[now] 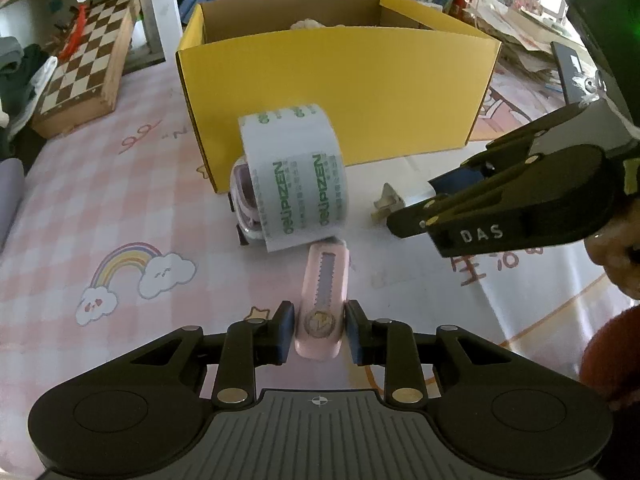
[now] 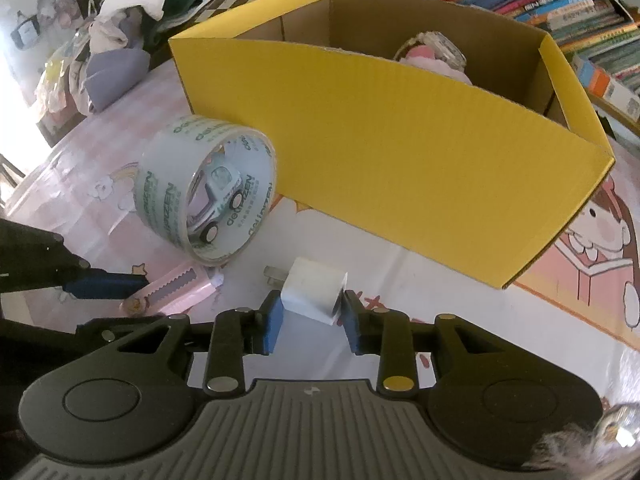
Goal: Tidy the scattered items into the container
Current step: 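Grasp the pink comb with the left tool while the right tool grasps the white plug, then lift and carry the comb and plug over the yellow box with both tools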
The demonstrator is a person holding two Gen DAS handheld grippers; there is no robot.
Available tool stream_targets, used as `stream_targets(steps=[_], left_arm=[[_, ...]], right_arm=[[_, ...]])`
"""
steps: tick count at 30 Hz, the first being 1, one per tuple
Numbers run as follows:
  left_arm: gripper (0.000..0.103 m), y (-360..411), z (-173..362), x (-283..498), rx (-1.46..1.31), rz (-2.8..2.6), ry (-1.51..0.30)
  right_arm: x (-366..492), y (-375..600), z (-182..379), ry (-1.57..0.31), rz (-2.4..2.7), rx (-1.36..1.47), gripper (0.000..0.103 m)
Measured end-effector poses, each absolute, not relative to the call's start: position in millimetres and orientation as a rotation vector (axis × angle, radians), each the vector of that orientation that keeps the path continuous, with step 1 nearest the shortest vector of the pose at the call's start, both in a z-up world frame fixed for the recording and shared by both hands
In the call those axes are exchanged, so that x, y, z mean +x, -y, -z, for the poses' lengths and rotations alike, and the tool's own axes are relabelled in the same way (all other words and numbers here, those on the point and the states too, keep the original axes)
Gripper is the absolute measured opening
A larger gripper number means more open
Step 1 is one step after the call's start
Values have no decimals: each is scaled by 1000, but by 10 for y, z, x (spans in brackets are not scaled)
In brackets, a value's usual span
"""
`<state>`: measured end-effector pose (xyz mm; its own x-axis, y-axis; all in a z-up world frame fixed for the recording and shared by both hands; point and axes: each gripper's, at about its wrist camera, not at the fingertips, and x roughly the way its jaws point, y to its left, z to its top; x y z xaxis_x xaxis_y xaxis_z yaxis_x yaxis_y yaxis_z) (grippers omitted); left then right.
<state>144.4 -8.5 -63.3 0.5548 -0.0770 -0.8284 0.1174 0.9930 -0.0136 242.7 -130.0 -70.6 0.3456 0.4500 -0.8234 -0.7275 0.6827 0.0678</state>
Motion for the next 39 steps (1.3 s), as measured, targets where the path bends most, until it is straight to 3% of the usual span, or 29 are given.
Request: stream_targets(steps=[23,39], left_arm=[[23,193,211,1252,35,234,-836],[23,145,-546,1499,78,294,-600]], right_arm=[[2200,1739,314,-899,-727,-218,28],[2291,1920,-353,-751,-699,-147,28]])
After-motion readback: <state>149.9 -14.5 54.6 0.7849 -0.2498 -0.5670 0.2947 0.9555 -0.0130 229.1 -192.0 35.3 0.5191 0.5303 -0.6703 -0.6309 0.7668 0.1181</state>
